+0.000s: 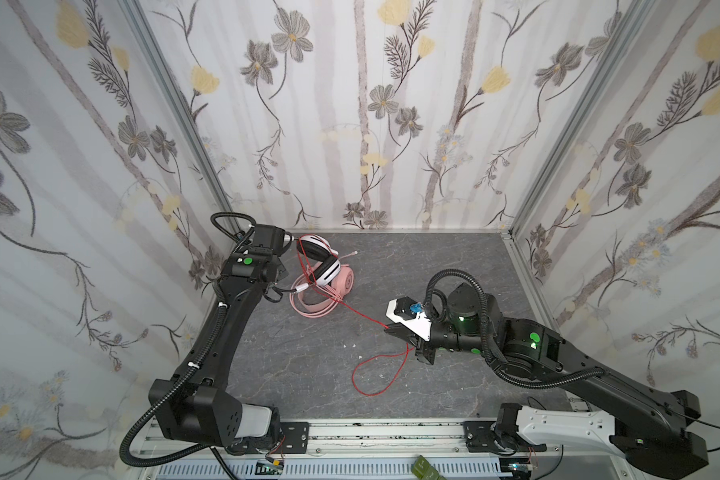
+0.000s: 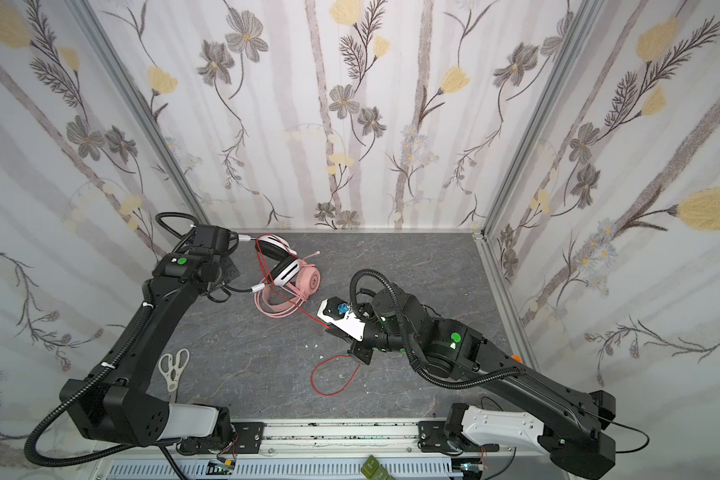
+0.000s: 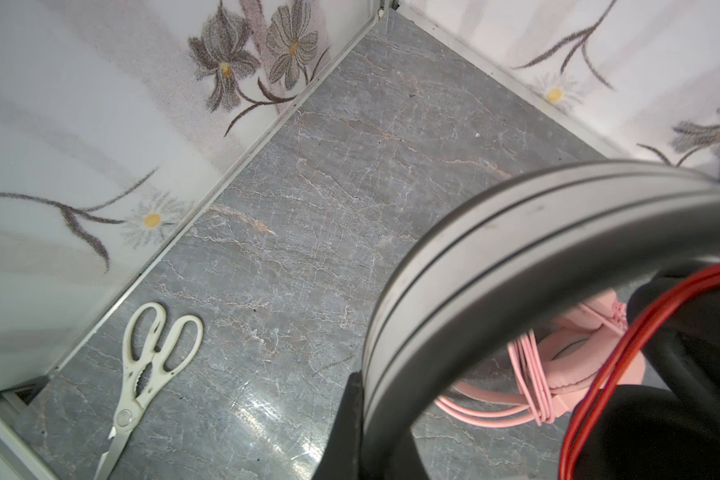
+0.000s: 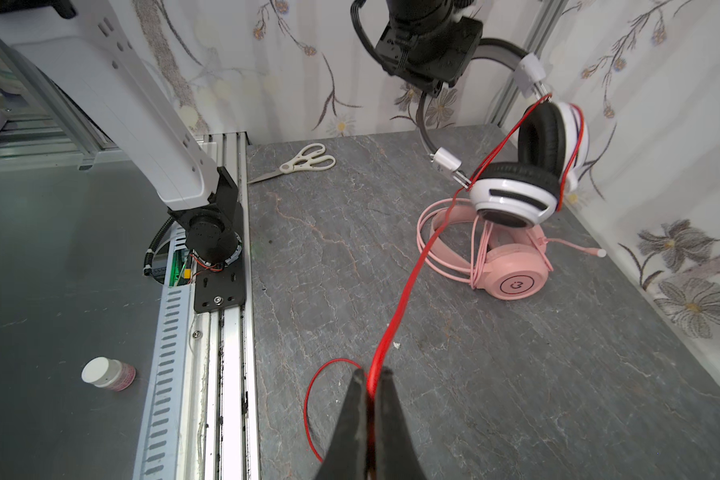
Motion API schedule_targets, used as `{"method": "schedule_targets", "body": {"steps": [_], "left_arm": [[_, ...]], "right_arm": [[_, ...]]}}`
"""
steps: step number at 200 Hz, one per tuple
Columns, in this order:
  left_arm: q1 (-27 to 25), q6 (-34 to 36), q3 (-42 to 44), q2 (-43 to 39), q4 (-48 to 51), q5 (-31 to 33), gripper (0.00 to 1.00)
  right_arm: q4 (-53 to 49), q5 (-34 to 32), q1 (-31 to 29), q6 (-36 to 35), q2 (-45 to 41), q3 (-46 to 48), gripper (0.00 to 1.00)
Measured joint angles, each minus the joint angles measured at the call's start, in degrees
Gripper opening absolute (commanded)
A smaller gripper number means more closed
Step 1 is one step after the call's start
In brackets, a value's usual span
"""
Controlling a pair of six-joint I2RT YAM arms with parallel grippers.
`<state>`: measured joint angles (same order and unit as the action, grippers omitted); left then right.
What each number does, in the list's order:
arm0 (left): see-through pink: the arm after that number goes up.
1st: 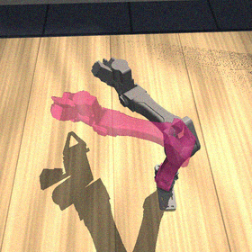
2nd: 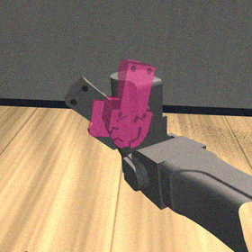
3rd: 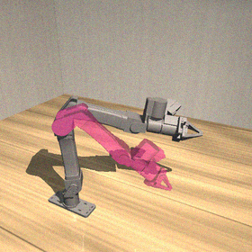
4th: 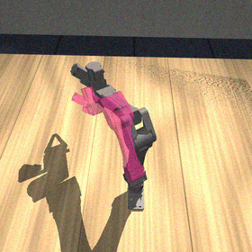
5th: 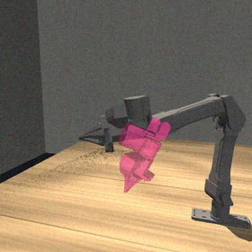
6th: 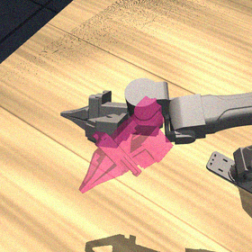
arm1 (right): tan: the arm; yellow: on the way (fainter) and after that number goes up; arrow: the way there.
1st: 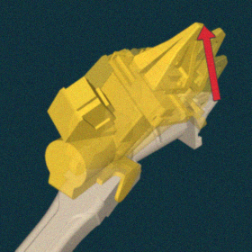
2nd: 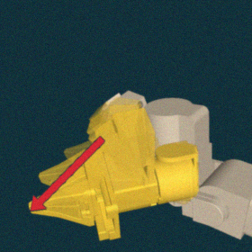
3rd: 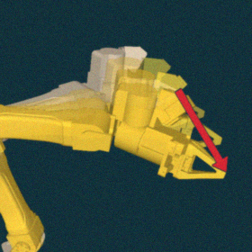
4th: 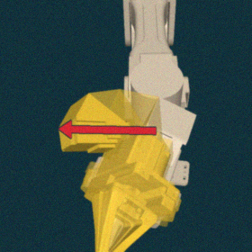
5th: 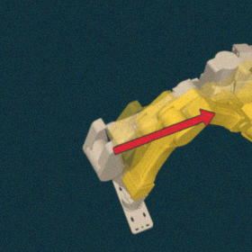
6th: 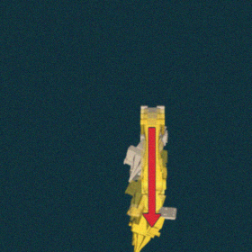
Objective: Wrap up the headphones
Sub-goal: 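Lift the red cable over the headset with the right while the left lowers it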
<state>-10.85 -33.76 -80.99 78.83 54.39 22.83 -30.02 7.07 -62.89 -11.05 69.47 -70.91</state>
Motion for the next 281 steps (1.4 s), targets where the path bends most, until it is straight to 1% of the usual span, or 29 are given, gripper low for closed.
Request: {"method": "schedule_targets", "body": {"steps": [23, 39, 58, 73, 83, 113, 133, 154, 166, 180, 198, 225, 281], "left_arm": [[-4.13, 2.4, 1.9, -0.98, -0.13, 3.67, 0.0], [-6.54, 5.09, 3.45, -2.1, -0.5, 5.49, 0.0], [-9.84, 9.35, 5.57, -4.15, -1.68, 6.01, 0.0], [-12.52, 13.29, 7.04, -5.92, -2.62, 4.81, 0.0], [-14.03, 15.96, 7.93, -7.23, -3.26, 2.73, 0.0], [-18.29, 21.88, 9.31, -9.7, -4.39, -2.95, 0.0], [-22.12, 24.26, 9.75, -10.14, -4.85, -5.46, 0.0], [-26.56, 26.05, 9.77, -10.47, -4.87, -7.23, 0.0], [-28.92, 26.6, 9.77, -10.64, -5.01, -7.91, 0.0], [-31.06, 27.43, 9.79, -10.86, -5.53, -8.31, 0.0], [-32.33, 27.65, 9.88, -11.08, -6.38, -8.26, 0.0], [-33.33, 27.78, 9.86, -11.04, -7.02, -8.02, 0.0], [-34.38, 27.96, 9.88, -12.41, -7.43, -8.35, 0.0]], "right_arm": [[-1.05, -3.43, -0.04, -0.15, 0.52, -2.38, 0.0], [-1.29, -8.24, -0.04, -0.13, 0.57, -3.23, 0.0], [-1.42, -14.88, 0.13, -0.13, 0.59, -3.58, 0.0], [-1.55, -18.91, 0.87, -0.13, 0.7, -3.89, 0.0], [-1.57, -20.96, 1.88, -0.13, 0.81, -4.09, 0.0], [-1.38, -22.91, 6.34, 0.07, 1.77, -4.98, 0.0], [-0.9, -22.21, 10.58, 0.11, 2.75, -5.68, 0.0], [-0.26, -19.91, 14.25, 0.76, 3.96, -6.8, 0.0], [0.39, -16.44, 17.0, 1.16, 5.01, -7.48, 0.0], [1.55, -14.49, 20.26, 2.21, 6.51, -7.8, 0.0], [2.05, -10.84, 24.04, 3.61, 8.68, -7.74, 0.0], [4.02, -5.03, 28.0, 6.19, 10.6, -5.46, 0.0], [6.97, 5.7, 33.24, 10.97, 14.97, 1.33, 0.0]]}}
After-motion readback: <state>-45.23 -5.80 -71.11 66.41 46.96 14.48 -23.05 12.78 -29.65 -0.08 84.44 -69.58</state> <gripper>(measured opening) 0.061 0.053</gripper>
